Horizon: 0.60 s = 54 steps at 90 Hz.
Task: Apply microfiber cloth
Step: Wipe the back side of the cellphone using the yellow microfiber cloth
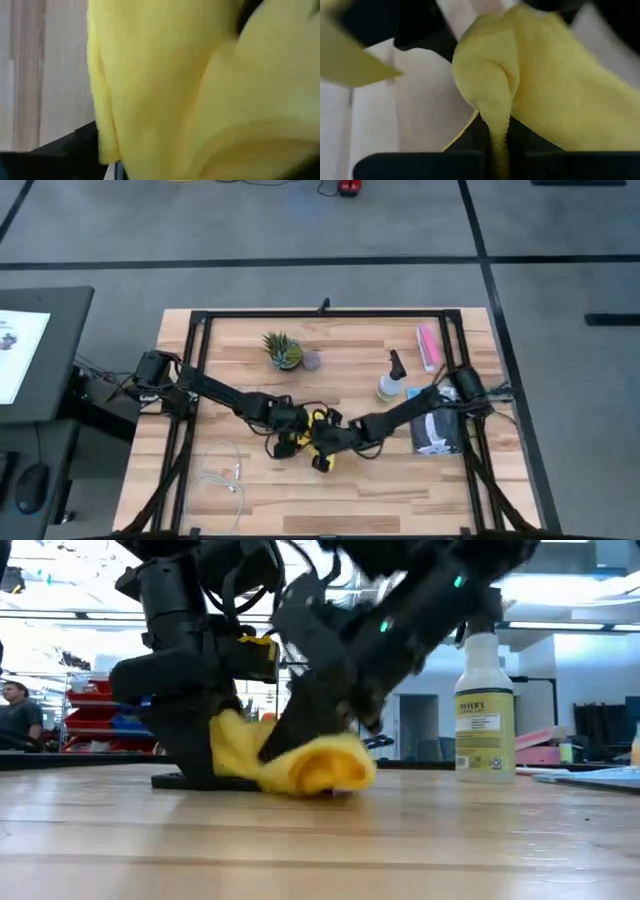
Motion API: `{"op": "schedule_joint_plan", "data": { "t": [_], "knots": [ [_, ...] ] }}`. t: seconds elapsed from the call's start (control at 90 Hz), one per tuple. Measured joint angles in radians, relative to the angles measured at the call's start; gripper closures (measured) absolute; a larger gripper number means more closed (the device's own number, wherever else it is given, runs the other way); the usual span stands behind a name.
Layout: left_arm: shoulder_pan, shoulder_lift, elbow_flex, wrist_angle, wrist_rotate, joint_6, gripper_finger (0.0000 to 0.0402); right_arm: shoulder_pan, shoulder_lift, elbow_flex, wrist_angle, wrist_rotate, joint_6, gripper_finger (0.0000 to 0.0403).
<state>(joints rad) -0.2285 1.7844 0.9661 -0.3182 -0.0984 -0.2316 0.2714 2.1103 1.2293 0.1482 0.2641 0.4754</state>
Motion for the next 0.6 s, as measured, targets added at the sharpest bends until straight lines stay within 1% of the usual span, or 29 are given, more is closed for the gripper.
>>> {"op": "schedule_joint_plan", "data": {
  "t": [0.056, 0.167, 0.3, 0.411, 0.478, 0.6],
  "knots": [
    [-0.003, 0.0, -0.005, 0.002, -0.002, 0.029, 0.0055, -0.014, 0.027, -0.001, 0.05, -0.038, -0.035, 0.0394],
    [-0.007, -0.001, -0.008, 0.003, 0.006, 0.099, 0.0055, -0.027, 0.045, -0.002, 0.088, -0.048, -0.113, 0.0394],
    [-0.016, -0.007, -0.008, 0.009, 0.035, 0.208, 0.0055, -0.039, 0.033, 0.0, 0.062, -0.088, -0.261, 0.0395],
    [-0.03, -0.008, -0.005, 0.023, 0.049, 0.276, 0.0055, -0.037, 0.008, 0.006, -0.004, -0.096, -0.369, 0.0395],
    [-0.033, -0.008, -0.002, 0.026, 0.051, 0.287, 0.0055, -0.028, -0.013, 0.009, -0.083, -0.077, -0.37, 0.0395],
    [-0.037, -0.007, -0.001, 0.05, 0.081, 0.295, 0.0055, 0.002, -0.064, -0.009, -0.214, 0.012, -0.32, 0.0395]
  ]
}}
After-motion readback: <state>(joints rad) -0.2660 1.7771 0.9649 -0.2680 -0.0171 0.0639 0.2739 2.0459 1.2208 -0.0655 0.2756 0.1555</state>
